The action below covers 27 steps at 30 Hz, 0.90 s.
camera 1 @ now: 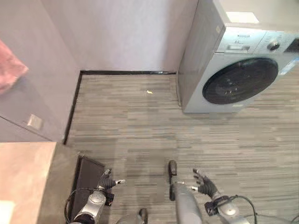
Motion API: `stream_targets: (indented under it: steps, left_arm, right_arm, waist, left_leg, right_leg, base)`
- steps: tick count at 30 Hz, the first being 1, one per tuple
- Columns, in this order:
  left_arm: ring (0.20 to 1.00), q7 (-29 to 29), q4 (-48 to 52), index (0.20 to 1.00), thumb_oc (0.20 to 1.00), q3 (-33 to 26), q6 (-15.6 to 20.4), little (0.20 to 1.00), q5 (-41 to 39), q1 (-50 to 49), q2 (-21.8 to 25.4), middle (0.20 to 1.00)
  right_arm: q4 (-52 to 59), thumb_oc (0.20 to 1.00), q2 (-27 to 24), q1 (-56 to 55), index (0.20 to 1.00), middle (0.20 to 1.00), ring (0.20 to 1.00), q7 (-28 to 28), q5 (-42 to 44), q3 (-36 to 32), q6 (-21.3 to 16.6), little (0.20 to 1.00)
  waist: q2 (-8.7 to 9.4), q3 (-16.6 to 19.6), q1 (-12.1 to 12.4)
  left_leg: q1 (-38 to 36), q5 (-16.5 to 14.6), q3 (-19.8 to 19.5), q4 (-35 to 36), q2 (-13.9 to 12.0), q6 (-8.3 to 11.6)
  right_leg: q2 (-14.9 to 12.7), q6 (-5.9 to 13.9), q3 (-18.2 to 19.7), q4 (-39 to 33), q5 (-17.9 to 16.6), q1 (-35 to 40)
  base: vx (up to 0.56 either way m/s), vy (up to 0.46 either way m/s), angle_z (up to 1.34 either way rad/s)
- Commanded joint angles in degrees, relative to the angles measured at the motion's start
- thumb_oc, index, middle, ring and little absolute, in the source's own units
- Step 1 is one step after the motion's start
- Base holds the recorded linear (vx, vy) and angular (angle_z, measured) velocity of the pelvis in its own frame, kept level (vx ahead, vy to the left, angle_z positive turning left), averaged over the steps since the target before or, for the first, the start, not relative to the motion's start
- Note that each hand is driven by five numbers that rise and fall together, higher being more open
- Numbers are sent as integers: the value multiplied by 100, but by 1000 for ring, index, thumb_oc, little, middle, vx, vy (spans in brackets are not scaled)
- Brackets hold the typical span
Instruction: Put brush and paste in cup on sink, flatten towel.
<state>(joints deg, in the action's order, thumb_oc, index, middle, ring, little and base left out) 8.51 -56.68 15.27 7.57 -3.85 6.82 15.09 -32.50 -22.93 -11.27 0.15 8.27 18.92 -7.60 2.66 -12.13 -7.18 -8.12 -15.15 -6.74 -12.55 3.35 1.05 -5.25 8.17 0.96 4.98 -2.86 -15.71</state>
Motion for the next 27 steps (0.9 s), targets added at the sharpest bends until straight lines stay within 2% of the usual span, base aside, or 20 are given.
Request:
stream_targets:
  steps: [1, 2, 3, 4, 5, 6, 7, 9, 11, 13, 14, 15, 16, 17, 19, 20, 21, 23, 26, 27]
  left_arm:
    - [1000, -5, 320, 1000, 1000, 104, 177, 1000, 64, -254, 197, 1000]
    - [1000, -5, 320, 1000, 1000, 104, 177, 1000, 64, -254, 197, 1000]
    - [1000, -37, 285, 1000, 1000, 170, 167, 1000, 66, -236, 163, 1000]
    - [1000, -48, 293, 1000, 1000, 206, 159, 1000, 73, -200, 154, 1000]
    - [1000, -48, 293, 1000, 1000, 207, 159, 1000, 73, -197, 153, 1000]
    - [1000, -39, 333, 1000, 1000, 231, 122, 1000, 66, -148, 151, 1000]
    - [1000, -39, 334, 1000, 1000, 232, 121, 1000, 65, -149, 150, 1000]
    - [1000, -35, 354, 1000, 1000, 241, 125, 1000, 48, -141, 150, 1000]
    - [1000, 10, 284, 1000, 1000, 235, 125, 1000, 111, -123, 126, 1000]
    - [1000, 11, 274, 1000, 1000, 237, 96, 1000, 188, -106, 131, 1000]
    - [1000, 22, 249, 1000, 1000, 251, 86, 1000, 235, -74, 142, 1000]
    - [1000, 16, 286, 1000, 1000, 276, 60, 1000, 263, -48, 155, 1000]
    - [1000, 2, 321, 1000, 1000, 258, 56, 1000, 254, -75, 169, 1000]
    - [1000, 1, 321, 1000, 1000, 257, 55, 1000, 254, -74, 169, 1000]
    - [1000, 10, 272, 1000, 1000, 254, 51, 1000, 285, -52, 190, 1000]
    - [1000, 7, 272, 1000, 1000, 218, 53, 1000, 288, -63, 214, 1000]
    - [1000, 8, 290, 1000, 1000, 207, 54, 1000, 293, -74, 234, 1000]
    - [1000, 10, 399, 1000, 1000, 213, 77, 1000, 283, -130, 281, 1000]
    - [1000, -3, 511, 1000, 1000, 235, 89, 1000, 302, -198, 351, 1000]
    - [1000, -4, 510, 1000, 1000, 236, 89, 1000, 300, -218, 365, 1000]
  right_arm:
    - [319, 1000, -234, 312, 1000, 1000, 1000, 101, 152, -377, -256, 1000]
    - [319, 1000, -234, 312, 1000, 1000, 1000, 101, 152, -377, -256, 1000]
    - [364, 1000, -351, 263, 1000, 1000, 1000, 98, 124, -403, -279, 1000]
    - [336, 1000, -420, 250, 1000, 1000, 1000, 74, 174, -447, -294, 1000]
    - [335, 1000, -420, 251, 1000, 1000, 1000, 74, 174, -449, -295, 1000]
    - [276, 1000, -516, 280, 1000, 1000, 1000, 5, 152, -512, -250, 1000]
    - [276, 1000, -516, 279, 1000, 1000, 1000, 4, 151, -512, -250, 1000]
    - [185, 1000, -535, 315, 1000, 1000, 1000, -52, 69, -541, -242, 1000]
    - [214, 1000, -522, 293, 1000, 1000, 1000, -113, 76, -580, -274, 1000]
    - [239, 1000, -521, 272, 1000, 1000, 1000, -156, -38, -576, -284, 1000]
    - [240, 1000, -522, 274, 1000, 1000, 1000, -221, -142, -565, -295, 1000]
    - [287, 1000, -552, 287, 1000, 1000, 1000, -226, -223, -563, -272, 1000]
    - [318, 1000, -525, 308, 1000, 1000, 1000, -188, -282, -533, -240, 1000]
    - [319, 1000, -526, 310, 1000, 1000, 1000, -188, -282, -533, -239, 1000]
    - [232, 1000, -398, 412, 1000, 1000, 1000, -149, -396, -396, -218, 1000]
    - [283, 1000, -311, 429, 1000, 1000, 1000, -95, -378, -411, -182, 1000]
    - [295, 1000, -273, 450, 1000, 1000, 1000, -86, -398, -403, -183, 1000]
    - [183, 1000, -136, 581, 1000, 1000, 1000, -83, -436, -335, -192, 1000]
    - [177, 1000, -59, 635, 1000, 1000, 1000, -41, -472, -266, -185, 1000]
    - [220, 1000, -39, 615, 1000, 1000, 1000, -30, -480, -233, -194, 1000]
  waist:
    - [-118, 109, 168]
    - [-119, 110, 166]
    - [-57, 65, 226]
    - [0, 4, 269]
    - [-18, 10, 255]
    - [37, -43, 344]
    - [33, -49, 346]
    - [34, -52, 404]
    - [6, -11, 419]
    - [-66, -8, 494]
    - [-125, 8, 496]
    - [-138, 23, 495]
    - [-125, 38, 492]
    - [-131, 47, 498]
    - [-74, 173, 496]
    - [-35, 241, 508]
    - [-29, 271, 521]
    - [-27, 282, 553]
    - [-110, 236, 531]
    - [-180, 207, 468]
  left_leg:
    - [384, 966, 526, -324, -255, 148]
    - [387, 964, 524, -327, -255, 148]
    - [829, 1474, 446, -1365, -343, 268]
    - [1170, 1684, 474, -1955, -385, 275]
    - [1212, 1660, 453, -2010, -397, 278]
    - [1558, 1634, 895, -2144, -531, 198]
    - [1552, 1623, 895, -2153, -534, 197]
    - [1915, 1426, 1110, -1780, -442, 151]
    - [2246, 1408, 1705, -777, -571, 78]
    - [2350, 1743, 1889, -130, -627, 112]
    - [2393, 2079, 2082, 292, -721, 209]
    - [2358, 2160, 2238, 352, -798, 222]
    - [2167, 1957, 2197, 345, -773, 141]
    - [2178, 1968, 2200, 353, -782, 141]
    - [2068, 1699, 2126, 177, -601, -9]
    - [1987, 1483, 2191, 61, -541, -117]
    - [1923, 1410, 2219, 87, -512, -162]
    - [1698, 1187, 2205, 136, -310, -358]
    - [1427, 1108, 2082, 340, -197, -460]
    - [1262, 1125, 1870, 489, -169, -463]
  right_leg:
    - [314, -71, -80, 527, -96, 273]
    - [314, -71, -83, 526, -95, 273]
    - [360, -223, -157, 459, 13, 580]
    - [351, -321, -227, 407, 73, 727]
    - [363, -323, -248, 410, 73, 715]
    - [373, -461, -428, 365, 310, 1025]
    - [376, -459, -429, 370, 318, 1032]
    - [367, -415, -515, 326, 433, 1193]
    - [361, -367, -679, 274, 589, 1342]
    - [457, -364, -736, 306, 718, 1482]
    - [525, -367, -790, 326, 824, 1608]
    - [522, -353, -860, 392, 855, 1656]
    - [474, -314, -862, 581, 942, 1644]
    - [483, -318, -857, 577, 929, 1629]
    - [341, -195, -842, 791, 1039, 1797]
    - [221, -108, -751, 972, 991, 1811]
    - [175, -56, -717, 1111, 931, 1774]
    - [-20, 193, -614, 1900, 270, 1496]
    - [-1, 227, -557, 2520, -103, 1243]
    - [292, 172, -275, 2610, 38, 860]
  base:
    - [251, -188, 83]
    - [279, -266, 48]
    - [239, -281, 33]
    - [235, -280, 32]
    - [278, -281, 29]
    - [216, -180, 28]
    - [313, -219, 30]
    - [196, -57, 18]
    - [234, -27, 21]
    - [282, 16, 45]
    - [326, 49, 36]
    - [328, 80, 20]
    - [198, 62, 3]
    - [285, 129, -24]
    - [420, 199, -40]
    - [396, 218, 3]
    - [430, 288, 18]
    - [339, 279, 3]
    - [222, 167, 18]
    - [170, 78, 42]
